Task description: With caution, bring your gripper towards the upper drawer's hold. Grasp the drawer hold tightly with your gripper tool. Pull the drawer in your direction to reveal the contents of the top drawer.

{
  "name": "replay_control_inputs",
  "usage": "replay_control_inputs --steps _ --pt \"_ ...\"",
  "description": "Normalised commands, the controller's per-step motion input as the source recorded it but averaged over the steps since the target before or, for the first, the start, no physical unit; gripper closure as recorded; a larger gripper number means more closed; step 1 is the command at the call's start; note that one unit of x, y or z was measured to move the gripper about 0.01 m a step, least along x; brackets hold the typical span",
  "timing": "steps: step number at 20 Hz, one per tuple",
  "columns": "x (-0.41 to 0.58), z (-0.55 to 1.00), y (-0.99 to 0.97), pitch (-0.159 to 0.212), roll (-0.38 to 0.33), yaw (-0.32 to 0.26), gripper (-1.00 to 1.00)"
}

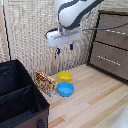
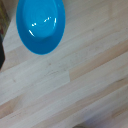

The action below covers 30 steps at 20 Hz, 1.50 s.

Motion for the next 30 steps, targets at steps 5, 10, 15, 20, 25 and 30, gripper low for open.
replay_control_inputs --steps 5,10,15,20,25,30 --pt "-0.032 0.07 0.00 0.002 -0.375 0.063 -1.00" --pt "-0.036 0.05 0.00 0.004 -0.375 0.057 -1.00" --pt "-0.033 0.02 0.00 0.030 -0.375 0.072 -1.00" --pt "-0.033 0.02 0.00 0.048 -0.375 0.090 -1.00" --pt "0.000 0.09 0.00 0.026 -0.373 0.118 -1.00" --pt "0.039 0.08 0.00 0.006 -0.370 0.121 -1.00"
